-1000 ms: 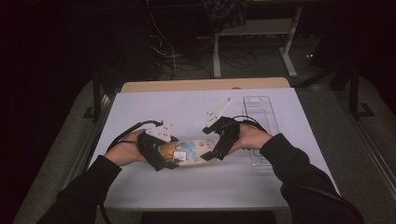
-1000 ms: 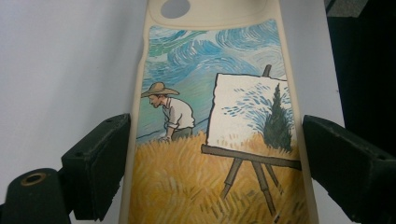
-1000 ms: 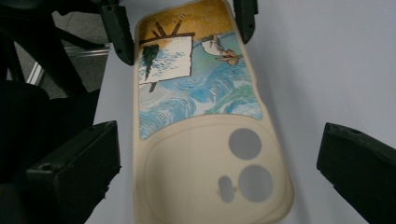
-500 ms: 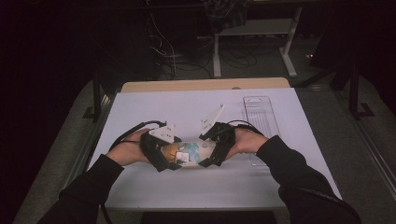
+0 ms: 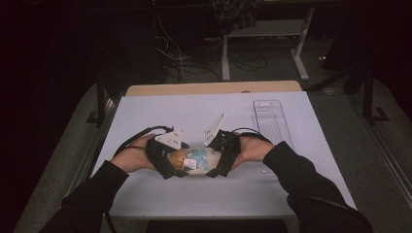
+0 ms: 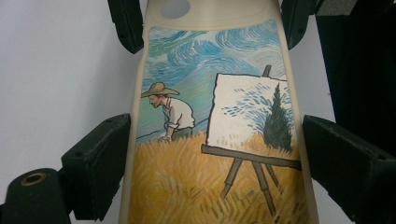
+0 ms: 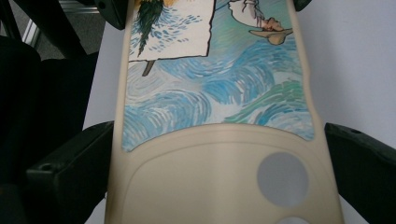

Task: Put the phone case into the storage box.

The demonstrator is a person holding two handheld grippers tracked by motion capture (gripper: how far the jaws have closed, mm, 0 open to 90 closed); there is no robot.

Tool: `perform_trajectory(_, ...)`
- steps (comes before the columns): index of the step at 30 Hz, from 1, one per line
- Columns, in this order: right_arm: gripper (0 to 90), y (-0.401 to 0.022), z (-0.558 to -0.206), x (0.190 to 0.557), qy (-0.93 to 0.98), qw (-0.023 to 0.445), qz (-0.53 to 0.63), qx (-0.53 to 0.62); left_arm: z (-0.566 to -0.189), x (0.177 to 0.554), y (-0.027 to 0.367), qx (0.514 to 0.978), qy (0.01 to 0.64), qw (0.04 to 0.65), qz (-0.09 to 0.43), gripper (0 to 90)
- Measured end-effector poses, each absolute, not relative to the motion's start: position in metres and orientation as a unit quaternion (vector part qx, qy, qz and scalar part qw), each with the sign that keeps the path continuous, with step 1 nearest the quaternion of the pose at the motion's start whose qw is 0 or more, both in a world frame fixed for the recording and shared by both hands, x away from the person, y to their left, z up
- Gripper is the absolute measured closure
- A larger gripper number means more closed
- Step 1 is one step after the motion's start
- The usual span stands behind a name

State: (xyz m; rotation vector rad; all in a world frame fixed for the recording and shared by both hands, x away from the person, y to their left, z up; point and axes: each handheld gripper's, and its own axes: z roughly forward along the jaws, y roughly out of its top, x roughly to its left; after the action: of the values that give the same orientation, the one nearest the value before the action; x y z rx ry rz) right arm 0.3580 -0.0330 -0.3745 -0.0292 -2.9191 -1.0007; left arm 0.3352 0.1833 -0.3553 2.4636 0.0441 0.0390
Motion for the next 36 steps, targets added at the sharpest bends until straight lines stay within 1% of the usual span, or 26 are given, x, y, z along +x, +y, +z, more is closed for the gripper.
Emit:
perform_trajectory(7,0.0,-0.0315,-0.3746,0.3574,-0.948,0.034,-0.315,-0.008,-0.3550,0.3352,0.1836,0.943,0.015,0.332,0.016,11.2)
perform_trajectory(8,4.1,-0.0316,-0.3748,0.3574,-0.948,0.034,-0.315,-0.008,-0.3552,0.3352,0.1835,0.943,0.015,0.332,0.017,11.1)
perform_trajectory(9,6.1,-0.0319,-0.3747,0.3575,-0.948,0.035,-0.317,-0.004,-0.3556,0.3350,0.1835,0.943,0.017,0.332,0.016,11.1)
perform_trajectory(27,7.7,-0.0305,-0.3765,0.3574,-0.949,0.031,-0.315,0.000,-0.3576,0.3366,0.1841,0.945,0.014,0.325,0.015,10.7)
perform_trajectory(31,8.3,-0.0309,-0.3777,0.3581,-0.946,0.032,-0.323,-0.001,-0.3592,0.3351,0.1842,0.946,0.013,0.322,0.027,10.0)
perform_trajectory(34,8.4,-0.0313,-0.3782,0.3585,-0.944,0.033,-0.329,-0.004,-0.3604,0.3358,0.1844,0.944,0.023,0.329,0.022,8.7)
perform_trajectory(36,8.4,-0.0320,-0.3783,0.3587,-0.943,0.032,-0.332,-0.008,-0.3605,0.3360,0.1845,0.942,0.029,0.335,0.021,5.4)
